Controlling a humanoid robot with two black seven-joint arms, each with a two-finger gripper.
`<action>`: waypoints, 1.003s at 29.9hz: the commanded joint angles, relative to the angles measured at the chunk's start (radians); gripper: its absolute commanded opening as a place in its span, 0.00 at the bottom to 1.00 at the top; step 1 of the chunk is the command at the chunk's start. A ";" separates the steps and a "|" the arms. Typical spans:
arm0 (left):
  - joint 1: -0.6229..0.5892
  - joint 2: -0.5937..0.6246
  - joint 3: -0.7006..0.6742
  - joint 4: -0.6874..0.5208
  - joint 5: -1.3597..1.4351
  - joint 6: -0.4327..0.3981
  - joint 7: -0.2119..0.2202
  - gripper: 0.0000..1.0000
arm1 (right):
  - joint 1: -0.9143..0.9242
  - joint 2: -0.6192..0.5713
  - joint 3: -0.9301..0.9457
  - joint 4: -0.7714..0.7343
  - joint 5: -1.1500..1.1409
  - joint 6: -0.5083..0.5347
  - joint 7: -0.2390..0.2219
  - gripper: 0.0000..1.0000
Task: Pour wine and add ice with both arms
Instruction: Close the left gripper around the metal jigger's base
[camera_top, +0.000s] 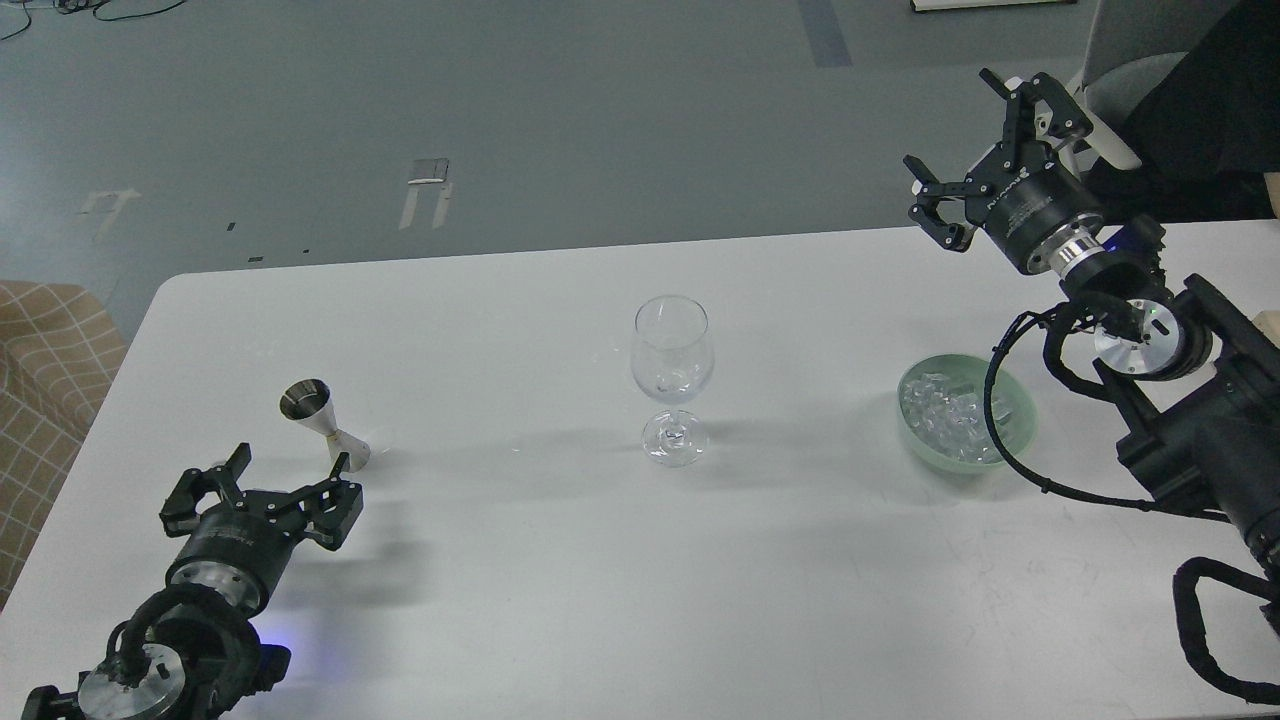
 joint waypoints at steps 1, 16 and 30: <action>-0.025 0.000 0.003 0.042 0.016 -0.012 -0.004 0.98 | -0.001 -0.001 0.003 0.000 0.000 -0.002 0.000 1.00; -0.102 0.000 0.003 0.125 0.053 -0.039 -0.014 0.98 | -0.004 -0.001 0.000 0.000 0.000 -0.002 0.000 1.00; -0.137 0.000 0.001 0.192 0.068 -0.087 -0.035 0.98 | 0.001 0.000 -0.004 -0.002 -0.002 -0.002 0.000 1.00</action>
